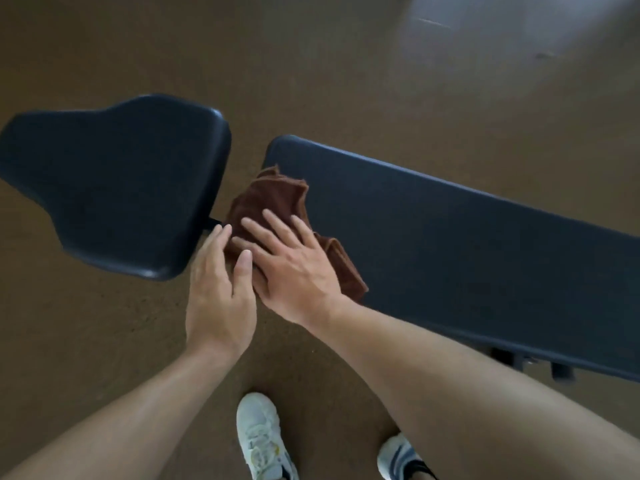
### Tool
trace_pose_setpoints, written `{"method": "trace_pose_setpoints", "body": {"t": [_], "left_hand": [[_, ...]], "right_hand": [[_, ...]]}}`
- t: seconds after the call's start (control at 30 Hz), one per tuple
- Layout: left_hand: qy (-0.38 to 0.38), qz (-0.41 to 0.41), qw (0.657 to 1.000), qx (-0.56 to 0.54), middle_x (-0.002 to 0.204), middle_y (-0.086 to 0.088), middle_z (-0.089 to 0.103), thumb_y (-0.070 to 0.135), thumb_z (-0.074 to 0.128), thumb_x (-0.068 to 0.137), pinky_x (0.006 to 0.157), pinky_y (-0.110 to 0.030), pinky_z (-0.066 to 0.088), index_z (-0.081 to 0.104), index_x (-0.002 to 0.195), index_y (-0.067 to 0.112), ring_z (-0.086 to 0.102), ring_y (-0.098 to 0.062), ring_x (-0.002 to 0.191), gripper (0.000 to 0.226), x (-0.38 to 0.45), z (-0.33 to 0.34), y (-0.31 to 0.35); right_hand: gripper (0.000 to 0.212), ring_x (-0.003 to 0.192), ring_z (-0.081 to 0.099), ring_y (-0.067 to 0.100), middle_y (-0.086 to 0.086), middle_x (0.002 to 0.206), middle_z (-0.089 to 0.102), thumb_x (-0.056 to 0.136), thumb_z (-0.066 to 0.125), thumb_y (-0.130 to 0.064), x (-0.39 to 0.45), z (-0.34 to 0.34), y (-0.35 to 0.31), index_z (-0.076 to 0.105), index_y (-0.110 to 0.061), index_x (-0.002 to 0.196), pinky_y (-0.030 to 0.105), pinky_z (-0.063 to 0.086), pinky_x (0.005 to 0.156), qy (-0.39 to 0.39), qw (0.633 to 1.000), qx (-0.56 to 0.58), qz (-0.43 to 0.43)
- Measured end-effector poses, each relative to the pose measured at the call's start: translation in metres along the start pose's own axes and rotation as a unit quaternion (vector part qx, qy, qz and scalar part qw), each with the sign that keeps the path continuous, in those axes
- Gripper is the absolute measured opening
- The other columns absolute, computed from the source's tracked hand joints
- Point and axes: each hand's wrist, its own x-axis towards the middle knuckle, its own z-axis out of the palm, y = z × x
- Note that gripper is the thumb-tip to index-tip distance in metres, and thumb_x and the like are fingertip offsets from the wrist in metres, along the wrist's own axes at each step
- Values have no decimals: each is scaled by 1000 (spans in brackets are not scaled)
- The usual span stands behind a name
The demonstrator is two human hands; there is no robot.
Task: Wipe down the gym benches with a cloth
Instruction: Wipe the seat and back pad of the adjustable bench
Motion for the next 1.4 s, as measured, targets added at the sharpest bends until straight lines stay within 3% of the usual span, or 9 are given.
{"method": "trace_pose_setpoints", "body": {"t": [0.2, 0.33, 0.5, 0.57, 0.7, 0.8, 1.2, 1.3, 1.4], "left_hand": [[-74, 53, 994, 67, 161, 2, 40, 31, 44, 108, 126, -42, 24, 43, 153, 23, 27, -12, 153, 47, -13, 80, 70], [-147, 83, 973, 159, 171, 2, 19, 44, 44, 105, 129, -50, 4, 31, 159, 28, 3, -14, 159, 58, -24, 149, 118], [-272, -37, 881, 384, 160, -8, -44, 89, 63, 66, 116, -74, -1, -30, 156, 30, -38, -33, 149, 142, -43, 228, 173], [-304, -82, 860, 402, 147, -13, -59, 87, 74, 53, 113, -78, -3, -48, 144, 30, -48, -38, 141, 163, -45, 243, 182], [-317, -118, 857, 389, 133, -11, -70, 84, 79, 50, 112, -79, -9, -60, 130, 32, -56, -38, 133, 169, -45, 248, 184], [-322, -123, 855, 387, 127, -10, -74, 83, 80, 49, 111, -79, -11, -64, 125, 32, -60, -38, 128, 170, -44, 249, 184], [-323, -63, 883, 336, 132, -14, -70, 77, 81, 57, 105, -81, -21, -57, 135, 28, -60, -40, 127, 166, -41, 249, 173], [-271, -7, 933, 238, 153, -7, -54, 73, 76, 70, 112, -73, -22, -33, 154, 32, -52, -29, 139, 144, -50, 237, 161], [-122, 56, 990, 50, 172, 7, -10, 62, 59, 92, 127, -50, -13, 4, 163, 30, -22, -10, 156, 95, -72, 209, 129]], "right_hand": [[52, 162, 16, 20, -6, 171, 31, 109, 35, -45, -71, -13, 91, 40, -33, 159, 50, 13, 131, 25, 997, 34, 71], [51, 161, 18, 18, -9, 170, 33, 108, 35, -48, -124, -30, 180, 42, -38, 158, 48, 14, 131, 60, 982, 36, 174], [51, 161, 20, 16, -10, 169, 34, 108, 33, -51, -220, -45, 286, 43, -39, 157, 45, 14, 131, 92, 945, 24, 313], [52, 161, 18, 16, -10, 170, 32, 107, 33, -51, -260, -51, 320, 41, -40, 157, 46, 12, 131, 115, 905, 29, 408], [55, 162, 11, 17, -10, 173, 24, 107, 33, -53, -313, -65, 372, 36, -38, 160, 51, 5, 131, 160, 765, 73, 619], [57, 162, 10, 19, -9, 173, 24, 106, 33, -54, -323, -75, 394, 36, -36, 160, 53, 5, 130, 180, 716, 89, 669], [57, 162, 12, 26, 0, 174, 22, 110, 29, -43, -285, -87, 372, 32, -25, 163, 56, 10, 129, 159, 722, 51, 671], [56, 162, 13, 24, -2, 174, 23, 110, 30, -42, -237, -78, 334, 33, -27, 163, 55, 11, 129, 157, 743, 46, 649], [54, 162, 12, 19, -8, 173, 24, 109, 34, -44, -182, -63, 287, 34, -35, 162, 53, 9, 130, 151, 803, 49, 575]]}}
